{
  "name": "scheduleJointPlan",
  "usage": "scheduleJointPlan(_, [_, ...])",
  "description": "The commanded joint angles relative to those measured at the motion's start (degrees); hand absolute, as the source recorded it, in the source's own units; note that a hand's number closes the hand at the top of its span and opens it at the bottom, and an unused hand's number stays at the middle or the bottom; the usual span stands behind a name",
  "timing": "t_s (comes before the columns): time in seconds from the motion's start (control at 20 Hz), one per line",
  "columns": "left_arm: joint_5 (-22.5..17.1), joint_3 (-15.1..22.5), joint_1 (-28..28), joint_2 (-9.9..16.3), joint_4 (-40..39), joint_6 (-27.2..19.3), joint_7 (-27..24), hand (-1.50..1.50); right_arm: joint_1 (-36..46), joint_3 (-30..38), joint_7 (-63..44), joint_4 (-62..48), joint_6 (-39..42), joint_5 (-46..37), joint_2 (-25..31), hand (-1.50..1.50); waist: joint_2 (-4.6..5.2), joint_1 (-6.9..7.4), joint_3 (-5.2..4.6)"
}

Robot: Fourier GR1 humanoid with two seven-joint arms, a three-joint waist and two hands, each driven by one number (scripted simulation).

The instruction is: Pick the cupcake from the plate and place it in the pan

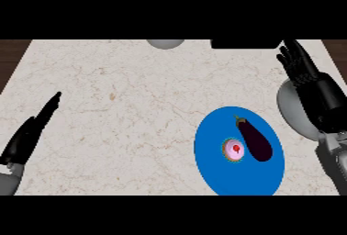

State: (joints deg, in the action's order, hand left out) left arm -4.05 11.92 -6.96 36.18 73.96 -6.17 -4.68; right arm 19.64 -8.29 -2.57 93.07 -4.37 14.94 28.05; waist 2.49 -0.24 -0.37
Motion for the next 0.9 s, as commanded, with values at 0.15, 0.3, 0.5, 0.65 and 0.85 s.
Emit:
scheduleJointPlan(0.15, [-8.6, -5.2, -3.3, -9.1, 4.4, -3.1, 4.4, 0.0, -2.1, 3.8, 4.3, 2.7, 0.6, 4.7, -3.9, 1.5, -2.7, -0.12, 0.43])
scheduleJointPlan(0.3, [-14.3, -6.1, -2.7, -14.8, 6.9, -4.5, 6.8, 0.0, -5.8, 3.1, -1.2, 0.2, -2.6, -5.8, 5.0, 1.5, -3.04, -1.36, 0.11])
scheduleJointPlan(0.5, [-15.2, -8.4, -0.5, -13.9, 9.9, -6.7, 8.8, 0.0, -21.2, 3.2, 9.1, 11.0, -7.6, -13.3, 5.1, 1.5, -3.74, -3.42, 0.37])
scheduleJointPlan(0.65, [-15.6, -8.5, -0.7, -14.2, 12.3, -7.5, 11.1, 0.0, -32.4, 4.4, 8.2, 17.0, -9.6, -16.0, 6.8, -1.5, -3.4, -3.3, 0.36])
scheduleJointPlan(0.85, [-15.9, -8.9, -0.7, -13.4, 14.0, -5.9, 12.2, 0.0, -40.7, 8.2, 12.8, 20.6, -6.6, -19.2, 11.6, -1.5, -2.9, -1.61, 0.36])
